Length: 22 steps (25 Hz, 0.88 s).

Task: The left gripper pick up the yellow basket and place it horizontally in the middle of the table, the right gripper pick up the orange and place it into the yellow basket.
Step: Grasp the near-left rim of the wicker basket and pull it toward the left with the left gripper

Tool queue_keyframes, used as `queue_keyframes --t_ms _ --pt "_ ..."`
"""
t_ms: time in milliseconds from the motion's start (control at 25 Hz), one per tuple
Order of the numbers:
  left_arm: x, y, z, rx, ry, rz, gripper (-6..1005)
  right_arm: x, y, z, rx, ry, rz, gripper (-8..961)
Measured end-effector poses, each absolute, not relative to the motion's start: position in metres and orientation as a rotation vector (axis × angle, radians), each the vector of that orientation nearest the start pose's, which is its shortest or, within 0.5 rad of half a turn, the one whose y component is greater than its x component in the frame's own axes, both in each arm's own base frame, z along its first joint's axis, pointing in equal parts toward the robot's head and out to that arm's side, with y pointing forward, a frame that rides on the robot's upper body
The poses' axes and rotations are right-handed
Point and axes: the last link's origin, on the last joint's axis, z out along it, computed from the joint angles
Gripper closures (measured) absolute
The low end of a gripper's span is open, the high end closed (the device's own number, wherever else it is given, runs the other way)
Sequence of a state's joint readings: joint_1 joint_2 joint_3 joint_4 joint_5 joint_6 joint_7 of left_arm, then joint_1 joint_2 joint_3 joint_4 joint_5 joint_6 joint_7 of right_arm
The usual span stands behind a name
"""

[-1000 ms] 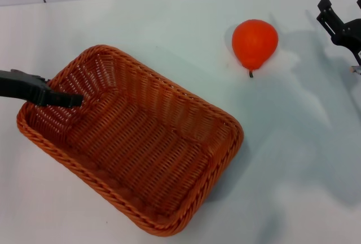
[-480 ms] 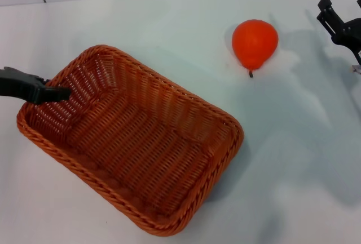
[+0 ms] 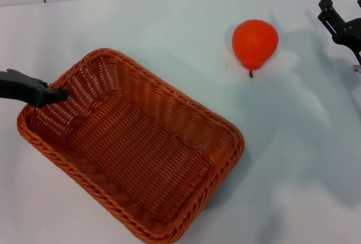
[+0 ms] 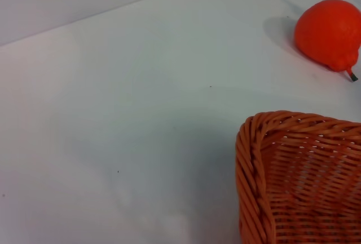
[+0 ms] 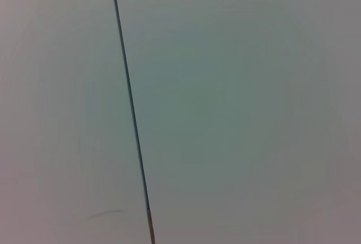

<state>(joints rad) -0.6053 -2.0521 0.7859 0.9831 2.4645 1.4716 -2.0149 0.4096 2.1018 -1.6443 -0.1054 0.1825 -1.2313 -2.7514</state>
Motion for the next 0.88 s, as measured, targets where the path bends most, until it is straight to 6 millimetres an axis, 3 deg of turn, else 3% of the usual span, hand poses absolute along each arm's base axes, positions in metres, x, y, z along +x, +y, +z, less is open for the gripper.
queue_keyframes --t_ms 680,880 --pt "-0.267 0.373 0.053 -2.402 -1.319 -0.081 846 0.336 0.323 -0.001 -0.717 -1.707 -1.524 8" --pt "-0.275 0.372 0.064 -2.286 -1.440 -0.206 846 0.334 0.325 -0.001 -0.714 -1.709 -1.521 8"
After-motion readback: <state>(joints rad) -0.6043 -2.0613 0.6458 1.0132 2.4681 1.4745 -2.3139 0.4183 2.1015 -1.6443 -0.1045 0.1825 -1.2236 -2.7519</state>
